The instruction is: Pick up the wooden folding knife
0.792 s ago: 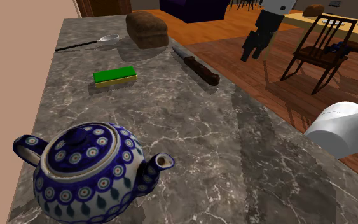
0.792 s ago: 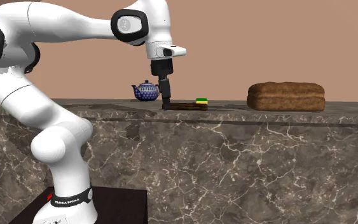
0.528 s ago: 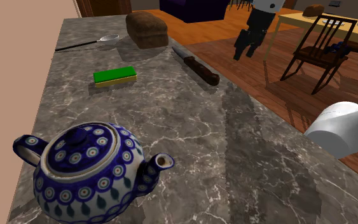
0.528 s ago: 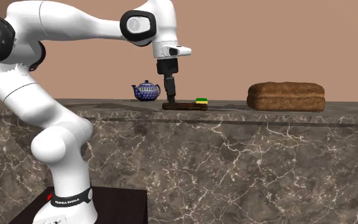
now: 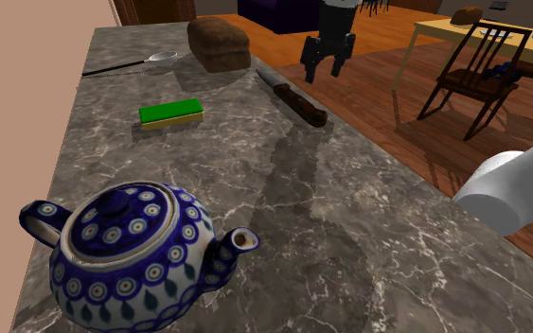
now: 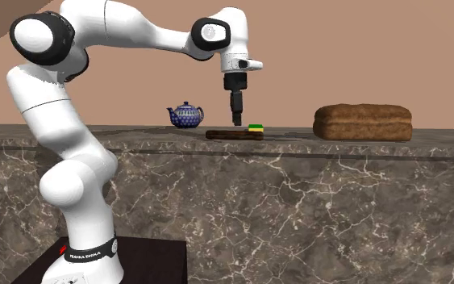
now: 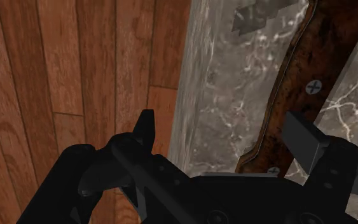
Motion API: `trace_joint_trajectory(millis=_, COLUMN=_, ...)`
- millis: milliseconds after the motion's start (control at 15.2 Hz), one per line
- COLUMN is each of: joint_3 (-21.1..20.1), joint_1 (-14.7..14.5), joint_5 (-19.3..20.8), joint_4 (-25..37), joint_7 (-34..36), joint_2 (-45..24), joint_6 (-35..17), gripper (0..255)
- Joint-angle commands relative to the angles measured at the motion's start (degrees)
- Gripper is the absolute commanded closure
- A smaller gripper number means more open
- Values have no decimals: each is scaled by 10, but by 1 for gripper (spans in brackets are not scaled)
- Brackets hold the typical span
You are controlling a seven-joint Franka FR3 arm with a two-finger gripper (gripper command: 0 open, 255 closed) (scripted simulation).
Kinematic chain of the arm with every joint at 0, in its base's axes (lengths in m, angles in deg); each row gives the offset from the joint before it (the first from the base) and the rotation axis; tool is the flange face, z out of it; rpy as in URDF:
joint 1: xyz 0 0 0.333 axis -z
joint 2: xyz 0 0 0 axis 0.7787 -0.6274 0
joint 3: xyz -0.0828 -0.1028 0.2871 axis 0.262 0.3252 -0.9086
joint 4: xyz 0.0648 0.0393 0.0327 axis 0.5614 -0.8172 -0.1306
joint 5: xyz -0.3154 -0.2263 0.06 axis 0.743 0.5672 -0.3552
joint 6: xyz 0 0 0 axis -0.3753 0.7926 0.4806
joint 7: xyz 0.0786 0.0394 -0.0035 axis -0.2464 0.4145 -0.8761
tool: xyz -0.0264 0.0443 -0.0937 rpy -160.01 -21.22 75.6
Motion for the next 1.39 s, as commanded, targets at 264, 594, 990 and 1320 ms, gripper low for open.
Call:
trace_joint_trajectory(millis=264, joint_3=-63, joint_1=-5, joint_5=54, joint_4=173, joint_7=119, joint_2=-159, joint_6=50, gripper=0)
trace_joint_trajectory(millis=594, joint_3=-70, joint_1=-10, joint_5=65, joint_4=178, joint_7=139, joint_2=-183, joint_6=38, gripper=0)
trace_joint_trajectory(millis=990, joint_3=-70, joint_1=-10, joint_5=64, joint_4=136, joint_7=139, joint_2=-178, joint_6=1, gripper=0)
trace_joint_trajectory(millis=1320, joint_3=-70, joint_1=-10, joint_5=64, joint_4=135, joint_7=139, joint_2=-178, joint_6=0, gripper=255)
